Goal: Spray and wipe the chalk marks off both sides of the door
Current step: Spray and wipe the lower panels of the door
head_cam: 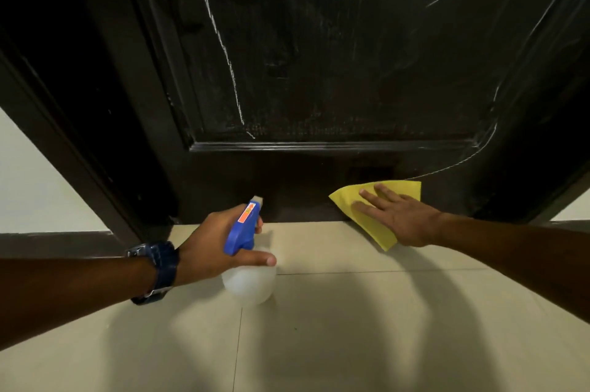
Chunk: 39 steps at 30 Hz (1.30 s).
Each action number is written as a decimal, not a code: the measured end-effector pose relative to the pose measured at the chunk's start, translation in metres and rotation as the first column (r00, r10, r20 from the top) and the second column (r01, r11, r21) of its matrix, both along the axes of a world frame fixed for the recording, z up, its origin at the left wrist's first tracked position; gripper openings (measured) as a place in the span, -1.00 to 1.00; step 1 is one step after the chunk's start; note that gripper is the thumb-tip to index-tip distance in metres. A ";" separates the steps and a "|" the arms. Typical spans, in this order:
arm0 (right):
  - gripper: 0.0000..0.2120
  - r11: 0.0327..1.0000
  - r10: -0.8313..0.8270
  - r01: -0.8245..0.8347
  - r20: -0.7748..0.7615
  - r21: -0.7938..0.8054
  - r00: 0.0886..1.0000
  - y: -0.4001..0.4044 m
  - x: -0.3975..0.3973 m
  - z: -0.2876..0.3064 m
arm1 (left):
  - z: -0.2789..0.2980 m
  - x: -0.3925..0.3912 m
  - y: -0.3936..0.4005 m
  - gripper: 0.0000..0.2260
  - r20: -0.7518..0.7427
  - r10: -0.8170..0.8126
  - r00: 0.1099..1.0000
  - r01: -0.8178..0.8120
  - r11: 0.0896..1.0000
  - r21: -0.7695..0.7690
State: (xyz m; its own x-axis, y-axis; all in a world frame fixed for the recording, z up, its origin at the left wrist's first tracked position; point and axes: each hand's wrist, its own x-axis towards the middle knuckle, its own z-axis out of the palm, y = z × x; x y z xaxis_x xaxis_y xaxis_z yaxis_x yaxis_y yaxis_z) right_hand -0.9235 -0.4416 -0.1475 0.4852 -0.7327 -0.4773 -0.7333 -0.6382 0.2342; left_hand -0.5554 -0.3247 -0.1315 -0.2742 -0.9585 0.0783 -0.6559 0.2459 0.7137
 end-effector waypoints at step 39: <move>-0.62 0.863 -0.390 0.335 0.079 0.378 0.917 0.005 0.064 0.003 | -0.003 0.011 -0.025 -0.55 -0.004 -0.080 0.997 0.080 0.996 0.035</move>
